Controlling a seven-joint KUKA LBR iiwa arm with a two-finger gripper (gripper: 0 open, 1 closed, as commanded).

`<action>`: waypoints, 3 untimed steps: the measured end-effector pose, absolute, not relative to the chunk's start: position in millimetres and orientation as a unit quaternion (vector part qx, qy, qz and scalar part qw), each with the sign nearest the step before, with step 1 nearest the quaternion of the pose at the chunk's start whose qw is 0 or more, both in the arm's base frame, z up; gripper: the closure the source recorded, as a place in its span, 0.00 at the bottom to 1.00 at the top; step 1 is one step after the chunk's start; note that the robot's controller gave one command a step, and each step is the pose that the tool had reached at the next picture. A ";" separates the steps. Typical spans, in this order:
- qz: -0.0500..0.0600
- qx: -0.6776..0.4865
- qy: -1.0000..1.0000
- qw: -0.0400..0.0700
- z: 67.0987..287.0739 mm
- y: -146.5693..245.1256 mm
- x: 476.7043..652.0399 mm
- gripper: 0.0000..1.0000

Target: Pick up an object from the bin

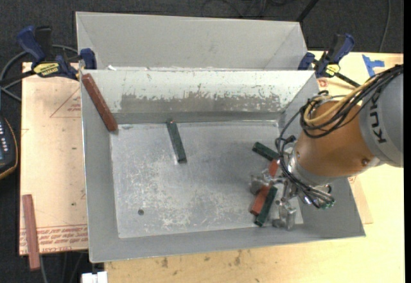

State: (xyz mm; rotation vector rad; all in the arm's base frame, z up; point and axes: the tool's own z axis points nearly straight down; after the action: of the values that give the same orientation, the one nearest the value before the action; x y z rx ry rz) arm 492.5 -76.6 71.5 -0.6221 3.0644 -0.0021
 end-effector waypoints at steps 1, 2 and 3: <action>-0.002 -0.219 0.976 0.003 127.8 -114.4 484.0 0.00; 0.001 -0.456 0.890 0.001 79.7 -80.7 512.0 0.00; 0.001 -0.455 0.890 0.001 80.6 -81.7 512.3 1.00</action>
Offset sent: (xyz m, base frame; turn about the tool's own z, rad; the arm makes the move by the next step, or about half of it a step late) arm -0.0098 -0.0354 0.0534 -0.0483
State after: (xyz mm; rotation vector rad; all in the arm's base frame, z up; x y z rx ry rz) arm 512.3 -81.7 80.6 -1.4283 2.7950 0.0027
